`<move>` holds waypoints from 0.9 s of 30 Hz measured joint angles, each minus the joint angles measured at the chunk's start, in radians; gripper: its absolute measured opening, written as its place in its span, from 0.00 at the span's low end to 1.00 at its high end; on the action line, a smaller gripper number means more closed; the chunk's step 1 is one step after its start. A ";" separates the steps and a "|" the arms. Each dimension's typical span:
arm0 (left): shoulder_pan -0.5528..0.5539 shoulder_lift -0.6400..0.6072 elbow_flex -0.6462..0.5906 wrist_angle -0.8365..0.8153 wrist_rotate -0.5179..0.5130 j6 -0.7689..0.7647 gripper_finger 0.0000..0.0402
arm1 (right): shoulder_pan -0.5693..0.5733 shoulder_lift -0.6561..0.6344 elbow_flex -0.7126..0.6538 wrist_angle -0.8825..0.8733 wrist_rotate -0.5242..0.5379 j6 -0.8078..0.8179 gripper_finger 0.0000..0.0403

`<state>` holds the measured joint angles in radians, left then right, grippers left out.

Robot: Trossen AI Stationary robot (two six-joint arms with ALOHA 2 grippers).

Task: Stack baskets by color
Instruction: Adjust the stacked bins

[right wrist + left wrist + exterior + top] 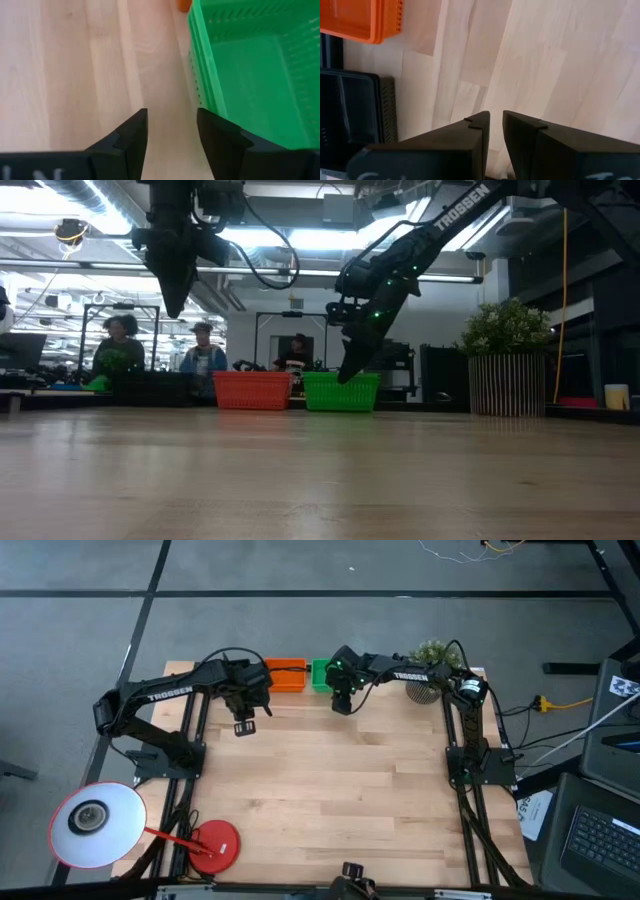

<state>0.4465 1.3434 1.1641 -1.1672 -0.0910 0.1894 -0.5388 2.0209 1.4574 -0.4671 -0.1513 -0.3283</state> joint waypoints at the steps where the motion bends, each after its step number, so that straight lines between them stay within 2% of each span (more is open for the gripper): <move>1: -0.001 0.000 0.000 0.001 0.000 0.000 0.11 | -0.001 0.000 0.000 0.000 -0.017 0.002 0.43; 6: -0.004 0.000 0.000 0.001 0.000 -0.006 0.11 | -0.001 -0.003 0.000 -0.012 -0.105 0.014 0.43; 13: -0.011 -0.004 0.000 0.001 0.000 -0.030 0.11 | 0.021 -0.052 0.039 -0.158 -0.114 0.127 0.43; 18: -0.018 -0.004 0.000 -0.037 0.011 -0.047 0.11 | 0.057 -0.129 0.040 -0.240 -0.161 0.198 0.43; 23: -0.021 -0.017 -0.004 -0.100 -0.001 -0.098 0.11 | 0.101 -0.226 -0.033 -0.269 -0.159 0.227 0.43; 27: 0.007 -0.049 -0.063 0.003 -0.025 -0.189 0.11 | 0.125 -0.304 -0.121 -0.246 -0.157 0.272 0.43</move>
<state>0.4531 1.2940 1.1011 -1.1640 -0.1160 0.0005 -0.4140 1.7171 1.3363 -0.7134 -0.3084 -0.0568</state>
